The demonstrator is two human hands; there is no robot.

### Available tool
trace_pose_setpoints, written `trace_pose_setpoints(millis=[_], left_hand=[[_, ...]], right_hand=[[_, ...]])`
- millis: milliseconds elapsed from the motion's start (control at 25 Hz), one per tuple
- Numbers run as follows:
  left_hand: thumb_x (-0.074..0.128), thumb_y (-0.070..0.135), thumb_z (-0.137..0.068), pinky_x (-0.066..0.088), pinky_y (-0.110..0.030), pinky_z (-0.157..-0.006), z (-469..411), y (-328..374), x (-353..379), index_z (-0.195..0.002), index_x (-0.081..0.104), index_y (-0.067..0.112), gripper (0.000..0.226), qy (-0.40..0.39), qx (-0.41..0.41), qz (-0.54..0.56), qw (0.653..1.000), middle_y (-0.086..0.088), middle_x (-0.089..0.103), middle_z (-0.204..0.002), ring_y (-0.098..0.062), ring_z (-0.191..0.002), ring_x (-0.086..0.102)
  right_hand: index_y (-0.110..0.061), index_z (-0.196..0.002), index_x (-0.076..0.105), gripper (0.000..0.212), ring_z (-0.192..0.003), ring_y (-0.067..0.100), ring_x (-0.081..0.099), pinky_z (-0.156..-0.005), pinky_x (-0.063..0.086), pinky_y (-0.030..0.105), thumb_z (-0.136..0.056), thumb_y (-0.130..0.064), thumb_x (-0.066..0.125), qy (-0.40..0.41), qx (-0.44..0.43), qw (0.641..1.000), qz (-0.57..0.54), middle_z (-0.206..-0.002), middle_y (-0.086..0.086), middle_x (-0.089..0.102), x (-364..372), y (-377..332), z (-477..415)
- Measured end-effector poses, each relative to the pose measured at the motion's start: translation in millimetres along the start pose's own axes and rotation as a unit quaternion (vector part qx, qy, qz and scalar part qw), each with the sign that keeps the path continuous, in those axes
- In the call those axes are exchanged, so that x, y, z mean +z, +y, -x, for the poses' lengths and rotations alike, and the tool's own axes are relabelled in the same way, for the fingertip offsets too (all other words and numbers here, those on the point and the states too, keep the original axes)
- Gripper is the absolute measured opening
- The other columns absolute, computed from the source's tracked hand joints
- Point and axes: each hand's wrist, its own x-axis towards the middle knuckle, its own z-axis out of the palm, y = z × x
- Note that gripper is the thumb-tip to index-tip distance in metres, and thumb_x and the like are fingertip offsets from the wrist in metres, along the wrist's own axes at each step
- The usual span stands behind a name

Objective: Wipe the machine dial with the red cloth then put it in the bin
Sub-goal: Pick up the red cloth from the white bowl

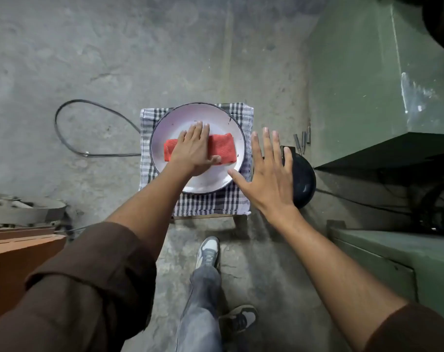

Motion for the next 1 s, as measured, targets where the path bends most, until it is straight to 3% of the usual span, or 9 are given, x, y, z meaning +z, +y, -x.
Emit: trace_pose_setpoints(millis=[80, 160, 320, 440, 520, 720, 880, 1000], left_hand=[[0.069, 0.045, -0.092, 0.022, -0.049, -0.126, -7, 1, -2, -0.163, 0.011, 0.004, 0.101, 0.003, 0.016, -0.010, 1.000, -0.021, 0.032, -0.164, -0.037, -0.153, 0.029], [0.077, 0.032, -0.085, 0.037, -0.047, -0.112, -9, -2, -1, -0.156, 0.027, 0.003, 0.091, 0.007, 0.017, -0.024, 1.000, -0.022, 0.052, -0.142, -0.041, -0.131, 0.052], [0.086, 0.027, -0.075, 0.048, -0.046, -0.087, -12, -6, 0, -0.128, 0.054, 0.005, 0.065, -0.021, 0.000, -0.009, 1.000, -0.018, 0.057, -0.121, -0.039, -0.112, 0.058], [0.065, 0.011, -0.084, 0.047, -0.043, -0.070, -13, -3, -3, -0.095, 0.062, 0.002, 0.015, -0.006, 0.005, 0.010, 1.000, -0.017, 0.053, -0.094, -0.045, -0.094, 0.063], [0.058, 0.005, -0.083, 0.042, -0.041, -0.065, -10, 1, -4, -0.079, 0.058, 0.005, 0.005, -0.001, 0.011, 0.009, 1.000, -0.015, 0.045, -0.081, -0.045, -0.086, 0.063], [0.059, 0.010, -0.090, 0.041, -0.043, -0.069, -6, 1, 7, -0.092, 0.068, 0.002, 0.013, 0.022, 0.050, 0.016, 0.998, -0.020, 0.054, -0.104, -0.038, -0.096, 0.053], [0.052, 0.003, -0.088, 0.037, -0.042, -0.062, -4, 8, 10, -0.102, 0.058, 0.003, 0.015, 0.063, 0.028, 0.026, 0.997, -0.024, 0.062, -0.091, -0.039, -0.074, 0.051], [0.053, 0.003, -0.087, 0.036, -0.040, -0.061, -4, 10, 9, -0.099, 0.056, 0.004, 0.013, 0.060, -0.045, 0.108, 0.991, -0.020, 0.057, -0.087, -0.037, -0.072, 0.048]], right_hand=[[-0.019, -0.166, 0.006, 0.098, -0.161, 0.026, -0.002, -0.127, 0.006, 0.052, -0.094, -0.077, 0.039, -0.004, 0.005, 1.000, 0.005, -0.174, 0.009, 0.001, 3, 0, -4], [-0.018, -0.166, 0.006, 0.098, -0.161, 0.025, -0.003, -0.128, 0.007, 0.052, -0.094, -0.076, 0.040, -0.010, 0.005, 1.000, 0.008, -0.174, 0.008, 0.000, 7, 1, -8], [-0.018, -0.166, 0.007, 0.097, -0.161, 0.026, -0.003, -0.128, 0.010, 0.052, -0.095, -0.075, 0.038, -0.013, 0.000, 1.000, 0.007, -0.175, 0.008, 0.001, 12, 2, -11], [-0.018, -0.166, 0.005, 0.097, -0.161, 0.026, -0.004, -0.128, 0.011, 0.051, -0.095, -0.075, 0.038, -0.021, 0.004, 1.000, 0.009, -0.175, 0.008, -0.001, 14, -2, -12], [-0.018, -0.167, 0.005, 0.098, -0.161, 0.026, -0.004, -0.128, 0.012, 0.052, -0.095, -0.074, 0.039, -0.021, 0.002, 1.000, 0.011, -0.175, 0.008, -0.001, 15, -4, -12], [-0.018, -0.166, 0.006, 0.097, -0.161, 0.026, -0.003, -0.127, 0.015, 0.052, -0.095, -0.074, 0.039, -0.018, 0.006, 1.000, 0.013, -0.175, 0.008, -0.001, 17, -5, -14], [-0.018, -0.166, 0.007, 0.096, -0.161, 0.026, -0.003, -0.127, 0.016, 0.053, -0.096, -0.074, 0.038, -0.016, 0.011, 1.000, 0.004, -0.175, 0.008, -0.001, 18, -2, -15], [-0.018, -0.167, 0.006, 0.095, -0.161, 0.026, -0.003, -0.127, 0.015, 0.053, -0.096, -0.074, 0.036, -0.015, 0.014, 1.000, 0.001, -0.175, 0.008, -0.001, 15, 0, -15]])
